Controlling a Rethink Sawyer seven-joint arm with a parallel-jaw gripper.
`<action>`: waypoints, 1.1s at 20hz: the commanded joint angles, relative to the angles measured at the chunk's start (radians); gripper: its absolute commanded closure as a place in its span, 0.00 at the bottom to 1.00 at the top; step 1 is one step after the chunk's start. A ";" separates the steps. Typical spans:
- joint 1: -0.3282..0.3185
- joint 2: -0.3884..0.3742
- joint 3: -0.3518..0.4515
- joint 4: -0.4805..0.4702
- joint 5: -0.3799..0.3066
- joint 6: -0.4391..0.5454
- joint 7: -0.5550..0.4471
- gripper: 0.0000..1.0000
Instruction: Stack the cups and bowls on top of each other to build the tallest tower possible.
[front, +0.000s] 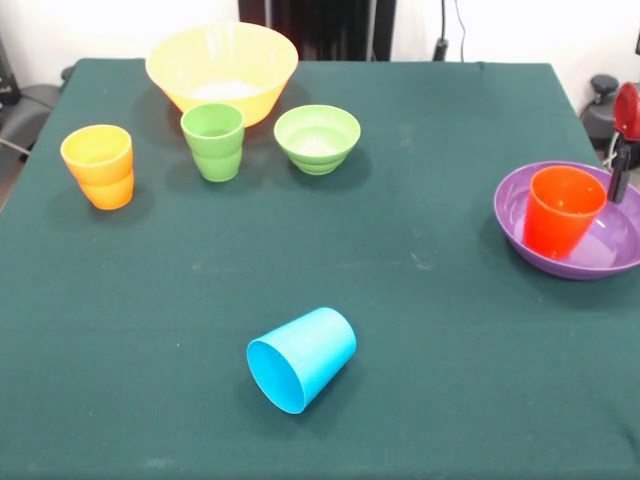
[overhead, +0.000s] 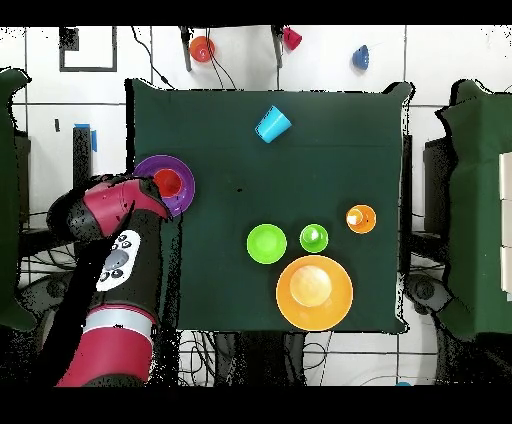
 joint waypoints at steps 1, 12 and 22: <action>-0.027 0.112 0.086 -0.019 0.003 0.010 0.092 0.00; -0.007 0.093 0.086 -0.024 0.006 0.070 0.077 0.00; -0.009 0.130 0.082 -0.026 0.036 -0.017 0.142 0.00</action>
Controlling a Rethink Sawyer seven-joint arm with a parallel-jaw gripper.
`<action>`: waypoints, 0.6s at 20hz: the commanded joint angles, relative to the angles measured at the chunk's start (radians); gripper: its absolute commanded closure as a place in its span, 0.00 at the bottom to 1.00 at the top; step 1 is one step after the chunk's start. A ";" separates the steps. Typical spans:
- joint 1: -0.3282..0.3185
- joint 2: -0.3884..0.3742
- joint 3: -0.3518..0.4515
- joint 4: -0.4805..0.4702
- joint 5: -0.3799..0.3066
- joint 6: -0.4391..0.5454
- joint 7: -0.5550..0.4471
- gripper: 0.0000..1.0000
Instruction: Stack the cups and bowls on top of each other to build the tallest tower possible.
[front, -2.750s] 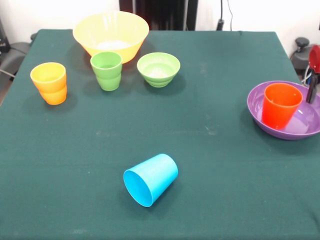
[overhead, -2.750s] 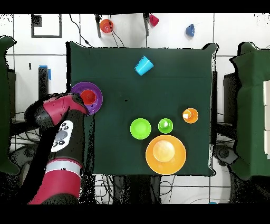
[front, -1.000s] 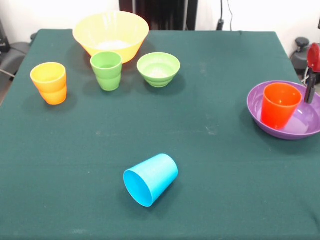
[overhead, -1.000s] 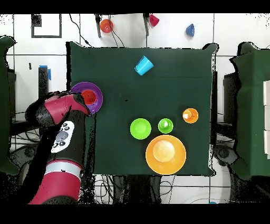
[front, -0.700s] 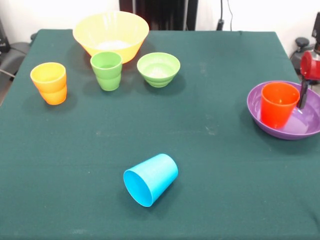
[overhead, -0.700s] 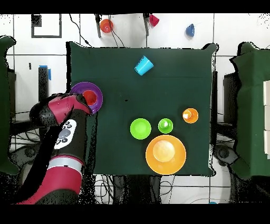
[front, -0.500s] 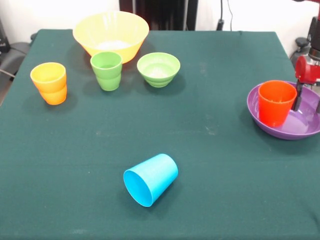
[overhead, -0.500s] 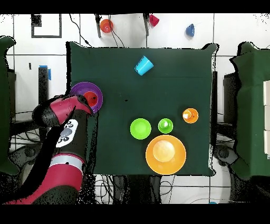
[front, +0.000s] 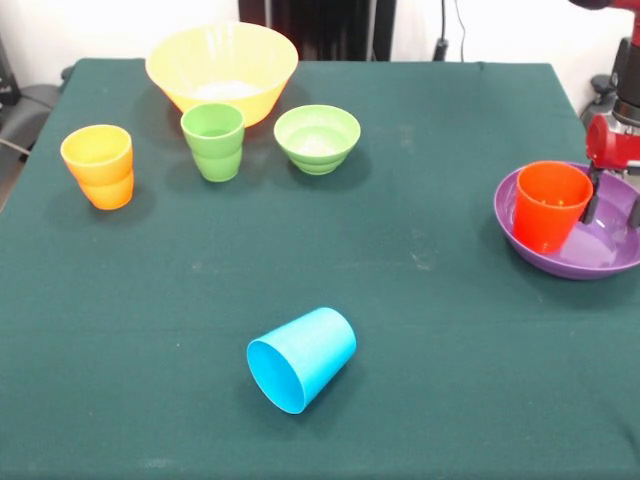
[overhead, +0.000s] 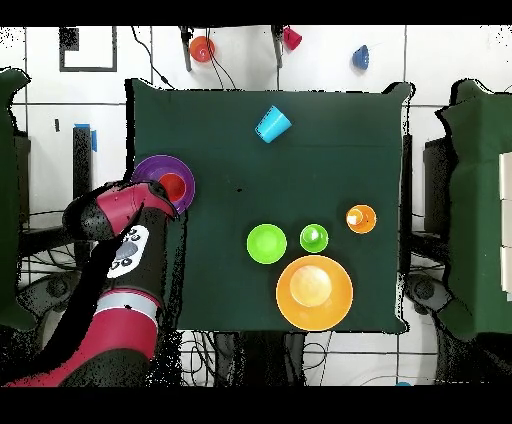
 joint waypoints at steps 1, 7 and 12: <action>-0.008 0.053 0.081 -0.011 0.031 -0.019 0.138 0.00; 0.004 0.033 0.045 -0.019 -0.013 0.064 0.071 0.00; 0.029 0.013 0.021 -0.007 -0.009 0.087 0.088 0.00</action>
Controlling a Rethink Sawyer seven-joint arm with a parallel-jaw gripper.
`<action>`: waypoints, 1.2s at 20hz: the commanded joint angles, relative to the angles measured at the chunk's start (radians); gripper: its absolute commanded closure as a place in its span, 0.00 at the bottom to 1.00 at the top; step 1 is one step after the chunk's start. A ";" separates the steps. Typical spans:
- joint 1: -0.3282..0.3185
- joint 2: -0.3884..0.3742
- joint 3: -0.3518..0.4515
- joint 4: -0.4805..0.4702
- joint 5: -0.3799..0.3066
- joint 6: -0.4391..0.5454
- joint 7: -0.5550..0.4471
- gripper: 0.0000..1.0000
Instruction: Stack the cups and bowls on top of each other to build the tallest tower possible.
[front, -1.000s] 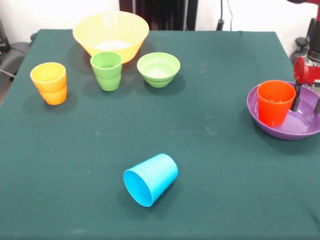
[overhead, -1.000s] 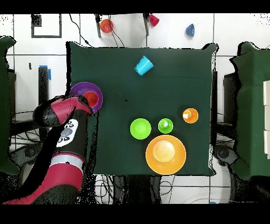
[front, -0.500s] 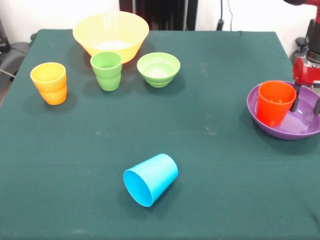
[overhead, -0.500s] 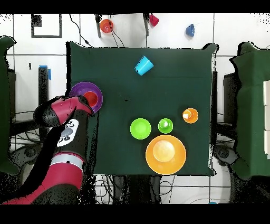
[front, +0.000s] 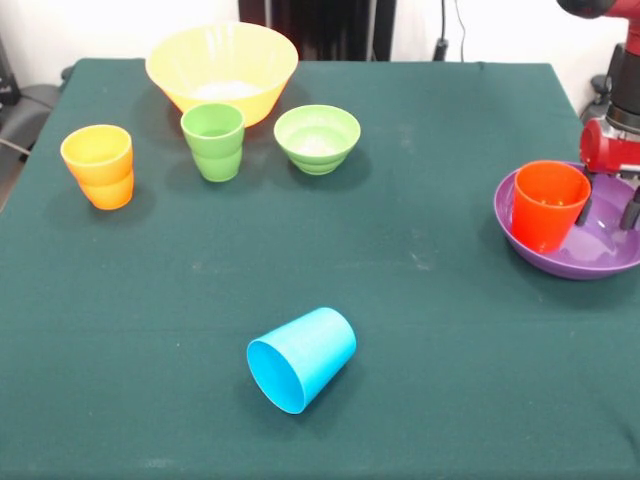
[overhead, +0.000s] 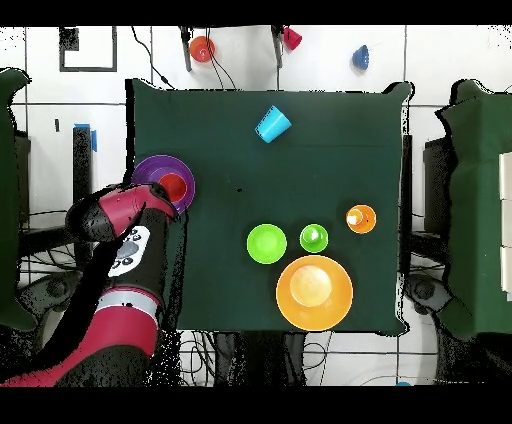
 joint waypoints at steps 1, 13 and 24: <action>0.027 -0.004 0.024 -0.006 -0.010 0.089 0.090 0.00; 0.039 -0.074 0.049 0.049 0.025 0.102 0.112 0.00; -0.011 -0.199 0.097 0.154 0.037 0.159 0.072 0.00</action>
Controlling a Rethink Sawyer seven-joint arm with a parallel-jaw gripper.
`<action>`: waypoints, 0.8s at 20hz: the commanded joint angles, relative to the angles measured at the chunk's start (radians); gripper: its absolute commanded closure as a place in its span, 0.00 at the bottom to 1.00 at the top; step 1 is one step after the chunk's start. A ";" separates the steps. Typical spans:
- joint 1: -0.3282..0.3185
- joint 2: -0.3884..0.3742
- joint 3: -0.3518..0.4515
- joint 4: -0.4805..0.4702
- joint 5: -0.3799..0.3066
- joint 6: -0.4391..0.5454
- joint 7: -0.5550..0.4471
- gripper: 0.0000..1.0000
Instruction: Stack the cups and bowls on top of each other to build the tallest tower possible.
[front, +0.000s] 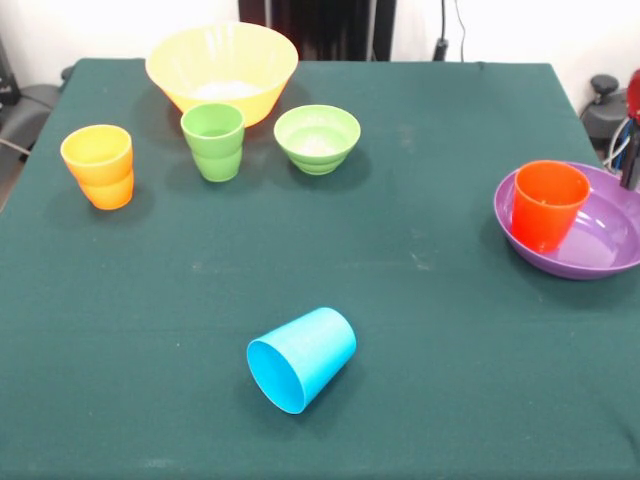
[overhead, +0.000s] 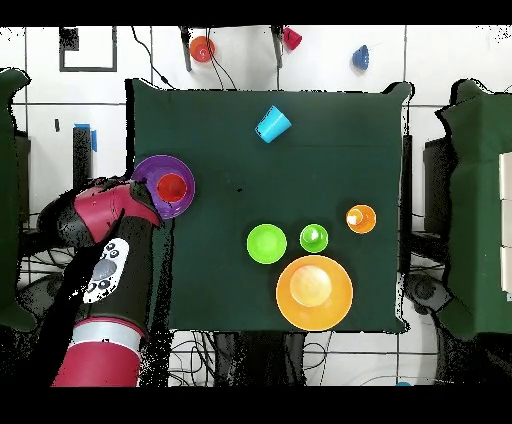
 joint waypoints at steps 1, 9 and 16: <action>-0.043 -0.079 0.112 0.113 0.024 0.168 0.065 0.00; -0.109 -0.160 0.183 0.183 0.005 0.156 -0.007 0.00; -0.181 -0.217 0.235 0.221 -0.003 0.185 -0.036 0.00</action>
